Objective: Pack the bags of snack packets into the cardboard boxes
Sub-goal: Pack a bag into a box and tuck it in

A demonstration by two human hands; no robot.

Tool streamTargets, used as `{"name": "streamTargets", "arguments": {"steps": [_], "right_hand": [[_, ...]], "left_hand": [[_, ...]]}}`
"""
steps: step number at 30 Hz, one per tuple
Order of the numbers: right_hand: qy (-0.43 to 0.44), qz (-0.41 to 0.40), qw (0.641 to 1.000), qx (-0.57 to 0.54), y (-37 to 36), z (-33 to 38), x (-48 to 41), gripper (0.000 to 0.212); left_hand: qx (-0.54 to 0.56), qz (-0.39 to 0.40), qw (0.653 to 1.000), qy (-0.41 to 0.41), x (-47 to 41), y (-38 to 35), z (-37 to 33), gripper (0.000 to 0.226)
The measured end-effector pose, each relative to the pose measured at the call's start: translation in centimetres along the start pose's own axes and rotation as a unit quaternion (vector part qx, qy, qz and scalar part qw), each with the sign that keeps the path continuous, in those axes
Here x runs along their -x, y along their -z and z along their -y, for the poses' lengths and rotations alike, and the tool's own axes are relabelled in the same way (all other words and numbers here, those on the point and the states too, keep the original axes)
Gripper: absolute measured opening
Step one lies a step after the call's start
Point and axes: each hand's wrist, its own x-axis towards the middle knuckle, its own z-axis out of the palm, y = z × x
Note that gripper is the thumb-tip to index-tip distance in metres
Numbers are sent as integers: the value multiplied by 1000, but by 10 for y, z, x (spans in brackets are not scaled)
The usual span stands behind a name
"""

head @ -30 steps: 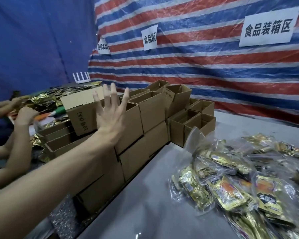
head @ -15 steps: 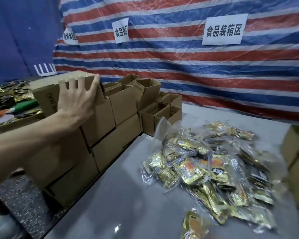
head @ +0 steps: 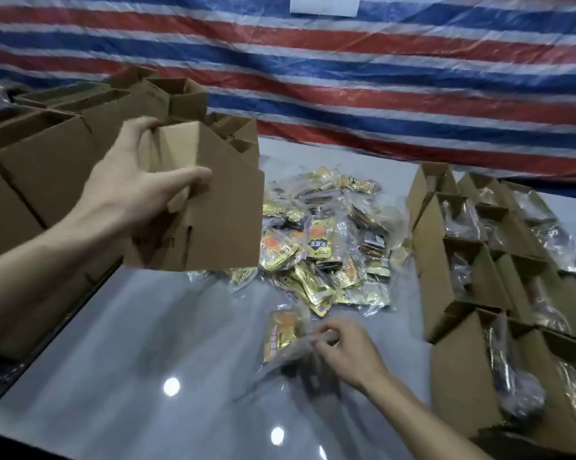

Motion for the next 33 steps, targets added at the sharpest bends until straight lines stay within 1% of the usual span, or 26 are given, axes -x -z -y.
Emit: {"name": "streamTargets", "arguments": {"steps": [2,3,5,6,7,9,10,11,13,15,17,18,20,21,22,23,24,25,26,27,28,29,30,31,32,33], "right_hand": [[-6,-24,1000,-13,4,-2,1,14],[-5,-37,999,-23,6,-4,1,11],[-4,-68,997,-40,11,-4,3,9],[-3,-84,995,-51,15,-3,4,10],[-6,-99,993,-67,19,-3,5,9],[-3,-135,984,-116,29,0,7,5],[1,-153,979,-135,34,1,7,8],[7,-170,973,-154,39,2,7,12],[12,-207,960,-191,47,6,8,17],[16,-249,943,-219,54,9,9,17],[22,-291,928,-231,59,11,11,16],[27,-305,923,-233,62,12,12,12],[33,-317,920,-227,66,11,14,7],[30,-316,922,-223,67,9,15,9],[22,-310,924,-224,67,6,15,10],[11,-302,926,-225,66,3,15,10],[-1,-293,930,-223,65,-1,16,10],[-11,-285,934,-217,63,-5,17,10],[-19,-277,937,-211,61,-8,18,11],[-24,-272,940,-205,58,-12,19,12],[-26,-269,942,-200,56,-15,20,13],[-27,-268,942,-199,53,-17,20,14],[-28,-268,942,-202,51,-19,21,14],[-32,-270,940,-207,48,-21,21,13],[-38,-273,938,-211,44,-22,21,11],[-46,-276,936,-214,40,-21,21,9]], "left_hand": [[67,52,991,103,13,-23,14,94],[85,67,983,151,22,-35,23,92],[127,91,956,248,33,-57,46,77],[147,109,934,307,38,-68,60,68],[168,134,902,374,47,-75,70,58],[233,176,820,493,68,-89,90,45],[270,179,780,535,78,-97,102,43],[288,180,752,565,87,-105,113,44],[287,196,714,607,102,-119,137,58],[291,227,673,642,114,-130,149,70],[305,277,634,655,125,-139,149,70],[303,302,626,652,129,-143,150,68],[268,346,637,634,136,-147,150,68],[241,358,653,623,138,-148,151,68],[211,360,677,606,139,-148,151,65],[181,351,706,588,140,-147,149,57],[161,328,739,566,141,-145,146,44],[154,295,775,537,141,-144,144,30],[157,258,812,499,141,-144,142,20],[171,218,849,449,142,-143,141,18],[195,184,879,394,144,-140,140,21],[212,164,905,330,149,-135,138,31],[222,161,927,256,157,-126,136,48],[232,182,940,173,167,-118,138,65],[238,221,941,96,179,-112,142,77],[230,266,935,35,193,-110,146,89]]}}
